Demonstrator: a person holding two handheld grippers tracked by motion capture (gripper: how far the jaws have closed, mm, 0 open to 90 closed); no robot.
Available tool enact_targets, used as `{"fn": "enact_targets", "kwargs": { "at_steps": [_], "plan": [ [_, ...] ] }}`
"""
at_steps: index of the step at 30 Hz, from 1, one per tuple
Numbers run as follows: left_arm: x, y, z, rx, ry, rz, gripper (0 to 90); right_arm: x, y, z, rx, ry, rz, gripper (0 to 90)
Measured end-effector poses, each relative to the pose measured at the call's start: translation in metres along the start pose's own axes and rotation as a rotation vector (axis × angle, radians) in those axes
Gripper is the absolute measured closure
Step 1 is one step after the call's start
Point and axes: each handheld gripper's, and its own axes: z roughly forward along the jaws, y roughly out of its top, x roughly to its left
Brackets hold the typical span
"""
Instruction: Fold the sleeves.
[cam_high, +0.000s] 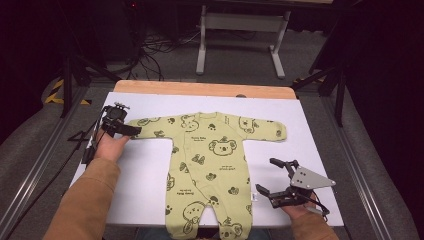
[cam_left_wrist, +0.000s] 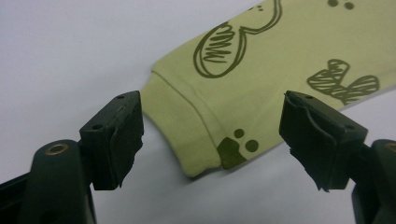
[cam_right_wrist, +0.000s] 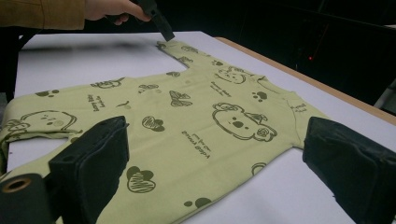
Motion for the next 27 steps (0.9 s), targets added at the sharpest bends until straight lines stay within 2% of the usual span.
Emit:
{"fn": "enact_targets", "kwargs": {
  "at_steps": [3,5,8,12,15,16,18,22,23,24,25,27],
  "plan": [
    [0.001,0.0,0.002,0.002,-0.005,-0.011,23.3,0.0,0.0,-0.001,-0.002,0.002,0.004,7.6],
    [0.001,0.0,0.004,0.017,0.008,-0.008,23.5,0.0,0.0,-0.001,-0.001,0.003,0.005,7.6],
    [0.001,0.0,0.007,0.059,0.027,-0.008,28.8,0.0,0.0,0.0,-0.001,0.003,0.005,8.1],
    [0.003,-0.001,0.01,0.093,0.029,-0.015,31.0,0.0,0.0,-0.001,-0.003,0.005,0.006,8.3],
    [0.004,-0.002,0.011,0.115,0.009,-0.021,35.4,0.0,0.0,-0.001,-0.004,0.005,0.006,8.3],
    [0.004,-0.003,0.012,0.123,-0.009,-0.033,39.2,0.0,0.0,-0.001,-0.003,0.005,0.006,8.4],
    [0.004,-0.003,0.011,0.127,-0.014,-0.036,43.1,0.0,0.0,0.0,0.0,0.001,0.005,8.9],
    [0.001,-0.002,0.01,0.133,-0.014,-0.031,58.5,0.001,-0.001,0.0,0.005,-0.001,0.002,9.5],
    [0.001,-0.002,0.009,0.137,-0.034,-0.035,64.7,0.001,-0.001,0.0,0.005,-0.002,0.002,9.6],
    [0.001,-0.002,0.009,0.137,-0.034,-0.035,72.2,0.001,-0.001,0.0,0.005,-0.002,0.001,9.6],
    [0.001,-0.002,0.008,0.146,-0.064,-0.054,78.2,0.001,-0.001,0.0,0.005,-0.003,0.002,9.7],
    [0.0,-0.001,0.008,0.145,-0.063,-0.058,79.2,0.001,-0.001,0.0,0.005,-0.003,0.003,9.7]
  ]
}}
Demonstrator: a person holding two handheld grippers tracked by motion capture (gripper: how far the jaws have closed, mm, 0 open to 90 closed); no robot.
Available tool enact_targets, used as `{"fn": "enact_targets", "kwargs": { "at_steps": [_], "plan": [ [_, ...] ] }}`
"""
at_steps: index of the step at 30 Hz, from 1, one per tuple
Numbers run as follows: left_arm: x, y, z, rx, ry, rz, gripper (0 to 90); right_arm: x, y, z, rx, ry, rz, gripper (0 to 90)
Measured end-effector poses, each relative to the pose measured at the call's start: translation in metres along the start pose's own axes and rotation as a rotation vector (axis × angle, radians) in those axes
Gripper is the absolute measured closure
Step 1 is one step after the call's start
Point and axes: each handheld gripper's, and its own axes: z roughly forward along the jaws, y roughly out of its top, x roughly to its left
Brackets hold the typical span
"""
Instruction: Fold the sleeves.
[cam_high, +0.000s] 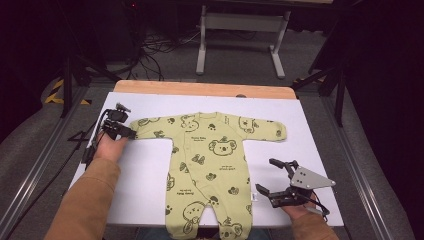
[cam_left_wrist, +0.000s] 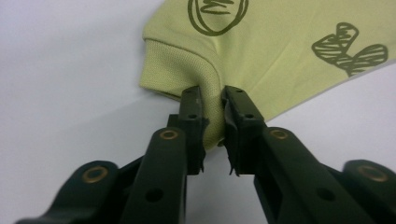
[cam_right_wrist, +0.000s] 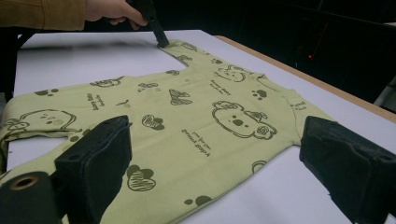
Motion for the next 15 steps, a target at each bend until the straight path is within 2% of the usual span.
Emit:
{"fn": "enact_targets", "kwargs": {
  "at_steps": [4,7,11,13,15],
  "plan": [
    [0.0,0.0,-0.004,-0.017,-0.01,0.002,80.2,0.0,0.0,0.0,0.004,-0.001,0.001,9.7],
    [0.0,-0.001,-0.008,-0.045,-0.027,-0.015,80.2,0.0,0.0,0.0,0.003,-0.002,0.003,9.7],
    [-0.002,0.0,-0.017,-0.09,-0.043,-0.018,80.2,0.0,0.0,0.001,0.004,-0.003,0.004,9.7],
    [-0.004,0.001,-0.022,-0.102,-0.046,-0.009,80.2,0.0,0.0,0.001,0.006,-0.003,0.005,9.7],
    [-0.007,0.004,-0.032,-0.135,-0.049,-0.001,80.2,0.0,-0.001,0.001,0.009,-0.003,0.008,9.7]
  ]
}}
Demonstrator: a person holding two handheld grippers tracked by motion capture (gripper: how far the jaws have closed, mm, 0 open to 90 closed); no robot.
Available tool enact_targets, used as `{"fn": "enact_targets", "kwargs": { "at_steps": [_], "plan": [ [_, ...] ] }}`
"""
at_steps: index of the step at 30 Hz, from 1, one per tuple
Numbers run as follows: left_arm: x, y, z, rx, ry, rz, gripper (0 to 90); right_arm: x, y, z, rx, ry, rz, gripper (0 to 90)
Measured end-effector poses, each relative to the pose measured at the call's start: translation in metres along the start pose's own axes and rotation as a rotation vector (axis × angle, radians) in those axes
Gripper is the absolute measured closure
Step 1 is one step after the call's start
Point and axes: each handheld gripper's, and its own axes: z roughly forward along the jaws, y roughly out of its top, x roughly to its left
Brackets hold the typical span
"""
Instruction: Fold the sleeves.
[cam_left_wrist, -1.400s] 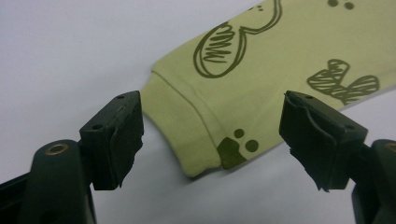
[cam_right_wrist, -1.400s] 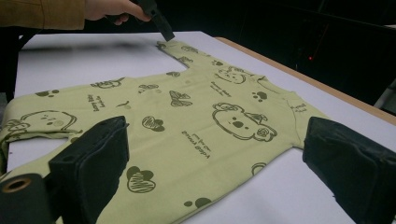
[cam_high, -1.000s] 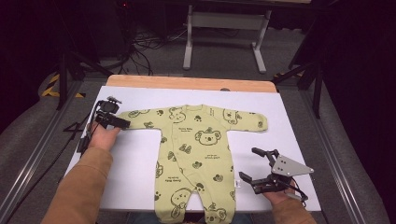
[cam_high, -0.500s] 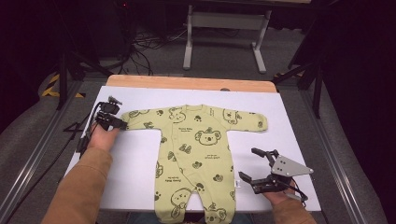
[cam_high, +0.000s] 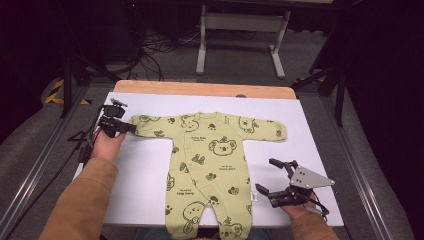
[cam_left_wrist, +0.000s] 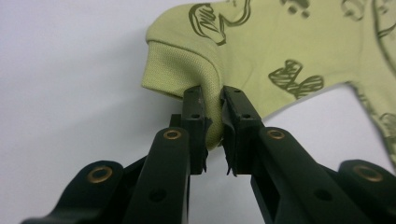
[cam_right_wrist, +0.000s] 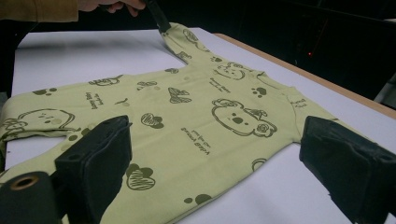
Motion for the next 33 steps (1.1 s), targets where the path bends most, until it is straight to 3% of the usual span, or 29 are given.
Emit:
{"fn": "enact_targets", "kwargs": {
  "at_steps": [10,19,33],
  "plan": [
    [-0.026,0.011,-0.023,-0.084,-0.044,0.078,80.2,0.0,0.0,0.0,0.001,0.0,-0.001,9.7],
    [-0.049,0.023,-0.036,-0.147,-0.096,0.124,79.6,0.0,-0.001,0.001,0.006,0.008,0.002,9.7],
    [-0.076,0.037,-0.038,-0.18,-0.144,0.165,79.7,-0.001,-0.001,-0.001,-0.002,0.012,0.007,9.6]
  ]
}}
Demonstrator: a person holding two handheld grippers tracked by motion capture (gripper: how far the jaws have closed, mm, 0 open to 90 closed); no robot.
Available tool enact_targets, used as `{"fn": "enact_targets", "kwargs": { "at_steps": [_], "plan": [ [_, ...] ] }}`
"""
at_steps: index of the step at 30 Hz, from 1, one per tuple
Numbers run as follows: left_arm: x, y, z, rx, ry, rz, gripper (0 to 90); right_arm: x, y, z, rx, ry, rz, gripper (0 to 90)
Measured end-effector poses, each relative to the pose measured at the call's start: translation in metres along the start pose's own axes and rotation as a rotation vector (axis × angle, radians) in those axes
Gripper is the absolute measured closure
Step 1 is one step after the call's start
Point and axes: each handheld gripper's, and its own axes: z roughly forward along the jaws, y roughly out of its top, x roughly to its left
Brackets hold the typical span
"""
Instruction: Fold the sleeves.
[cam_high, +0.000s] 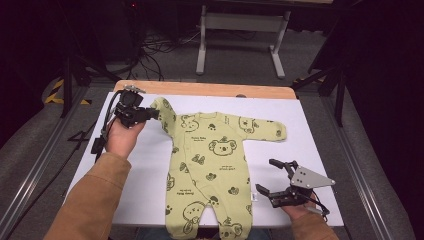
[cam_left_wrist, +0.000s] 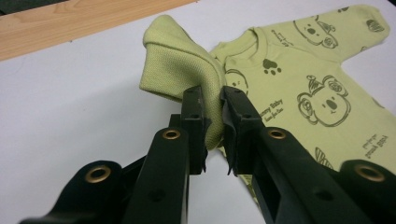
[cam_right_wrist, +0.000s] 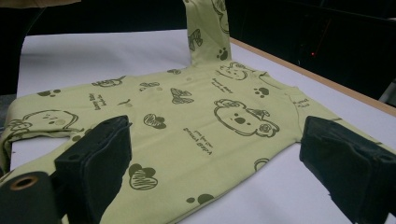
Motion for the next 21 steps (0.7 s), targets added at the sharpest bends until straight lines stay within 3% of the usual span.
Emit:
{"fn": "enact_targets", "kwargs": {
  "at_steps": [10,21],
  "plan": [
    [-0.016,0.013,0.013,-0.017,-0.038,0.013,79.6,0.0,0.0,-0.001,-0.007,0.003,0.005,9.6],
    [-0.041,0.026,0.044,-0.006,-0.079,0.043,79.6,0.0,-0.001,-0.004,-0.018,0.013,0.007,9.6]
  ]
}}
